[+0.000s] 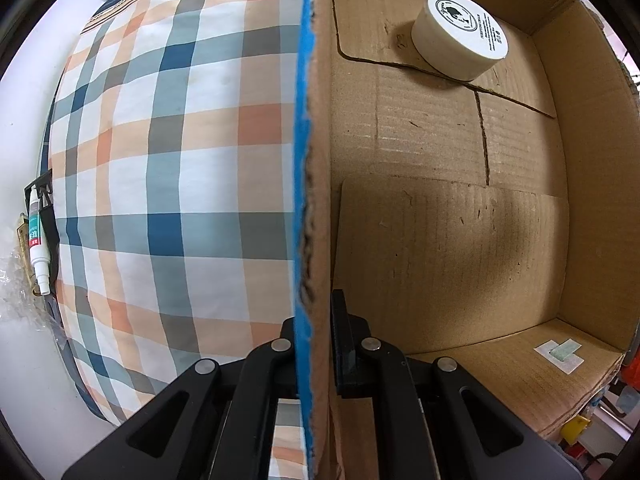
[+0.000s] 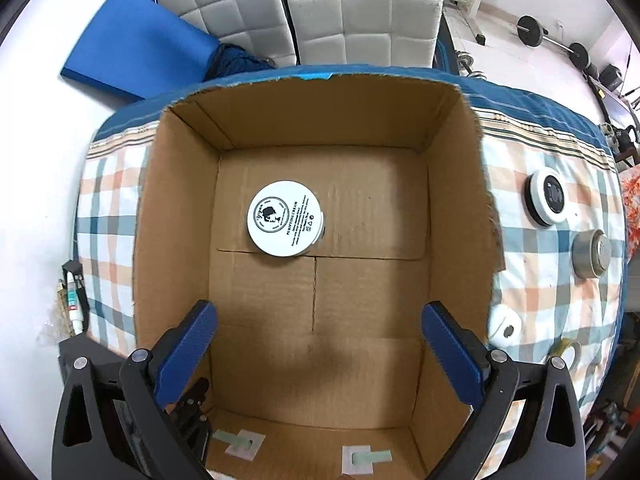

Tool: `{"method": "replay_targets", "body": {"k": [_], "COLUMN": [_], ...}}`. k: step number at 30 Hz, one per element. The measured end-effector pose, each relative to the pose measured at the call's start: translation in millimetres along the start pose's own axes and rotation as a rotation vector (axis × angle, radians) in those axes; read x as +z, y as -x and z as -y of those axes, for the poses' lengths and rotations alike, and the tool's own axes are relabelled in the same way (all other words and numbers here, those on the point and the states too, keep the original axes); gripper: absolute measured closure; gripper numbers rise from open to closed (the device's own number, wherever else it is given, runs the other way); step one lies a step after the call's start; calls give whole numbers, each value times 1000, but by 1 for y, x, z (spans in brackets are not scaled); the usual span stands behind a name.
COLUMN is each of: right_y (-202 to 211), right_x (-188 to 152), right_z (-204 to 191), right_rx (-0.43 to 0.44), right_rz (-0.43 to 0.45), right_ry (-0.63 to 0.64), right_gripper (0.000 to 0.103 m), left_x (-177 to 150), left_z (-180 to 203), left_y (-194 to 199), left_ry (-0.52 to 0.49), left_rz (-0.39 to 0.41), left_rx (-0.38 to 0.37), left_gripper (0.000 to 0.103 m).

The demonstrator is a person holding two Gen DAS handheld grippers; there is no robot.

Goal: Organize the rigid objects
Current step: 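Grasp the white-rimmed black-lid jar with the right tool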

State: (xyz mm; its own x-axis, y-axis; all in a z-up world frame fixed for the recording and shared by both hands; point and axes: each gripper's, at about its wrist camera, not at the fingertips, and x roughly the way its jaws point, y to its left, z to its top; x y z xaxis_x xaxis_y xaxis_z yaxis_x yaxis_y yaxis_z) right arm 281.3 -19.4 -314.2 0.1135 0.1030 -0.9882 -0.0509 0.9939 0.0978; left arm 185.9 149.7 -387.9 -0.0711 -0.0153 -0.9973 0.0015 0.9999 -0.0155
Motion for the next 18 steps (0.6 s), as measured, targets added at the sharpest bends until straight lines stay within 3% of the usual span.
{"method": "replay_targets", "body": {"k": [11,15,18], "right_y": [49,63,70], "right_x": [-19,-20,-20], "right_z": [7,42,78], "right_rx": [16,67,33], "right_rz": [73,67,49], "right_ry": [4,-71,-113], "right_gripper": [0,0,0], "left_x": [0,0,0], "left_z": [2,2,2], "left_y": [1,2,2], "left_ry": [-3,-2,-1], "left_rz": [0,-1,-3], "left_rx": [5,4,4], "left_gripper": [99,99,99]}}
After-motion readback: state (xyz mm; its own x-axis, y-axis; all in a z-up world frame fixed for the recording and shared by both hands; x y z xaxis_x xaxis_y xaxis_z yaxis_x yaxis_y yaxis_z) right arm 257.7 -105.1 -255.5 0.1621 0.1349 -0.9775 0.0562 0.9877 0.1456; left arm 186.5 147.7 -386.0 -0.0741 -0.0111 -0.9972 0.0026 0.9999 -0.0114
